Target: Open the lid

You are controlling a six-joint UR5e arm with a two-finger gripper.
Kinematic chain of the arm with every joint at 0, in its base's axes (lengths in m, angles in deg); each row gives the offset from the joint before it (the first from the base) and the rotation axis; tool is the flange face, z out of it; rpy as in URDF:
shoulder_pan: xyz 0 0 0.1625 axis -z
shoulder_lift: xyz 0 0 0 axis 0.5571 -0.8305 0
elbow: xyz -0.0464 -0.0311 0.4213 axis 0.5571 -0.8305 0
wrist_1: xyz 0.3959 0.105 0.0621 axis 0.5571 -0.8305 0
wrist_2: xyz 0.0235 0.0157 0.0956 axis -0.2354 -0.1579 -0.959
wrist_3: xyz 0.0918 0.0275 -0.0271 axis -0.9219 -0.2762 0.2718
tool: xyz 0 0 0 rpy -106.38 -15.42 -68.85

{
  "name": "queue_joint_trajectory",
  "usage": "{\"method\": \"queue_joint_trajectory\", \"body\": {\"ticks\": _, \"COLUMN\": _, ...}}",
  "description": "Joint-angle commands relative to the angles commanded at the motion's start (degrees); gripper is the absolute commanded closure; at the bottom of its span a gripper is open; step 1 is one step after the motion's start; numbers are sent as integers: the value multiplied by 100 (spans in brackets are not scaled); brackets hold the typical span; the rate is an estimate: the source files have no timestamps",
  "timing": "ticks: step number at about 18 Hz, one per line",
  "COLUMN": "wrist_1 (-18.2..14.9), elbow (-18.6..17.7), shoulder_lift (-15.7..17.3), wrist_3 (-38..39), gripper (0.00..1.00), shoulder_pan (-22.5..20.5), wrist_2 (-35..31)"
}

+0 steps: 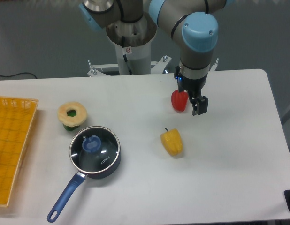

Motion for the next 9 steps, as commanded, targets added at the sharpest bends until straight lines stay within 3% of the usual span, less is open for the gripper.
{"method": "queue_joint_trajectory", "body": {"ticks": 9, "wrist_1": 97, "elbow": -35, "shoulder_lift": -18, "wrist_3": 202, "gripper": 0, "shoulder_pan": 105, "wrist_2": 0}}
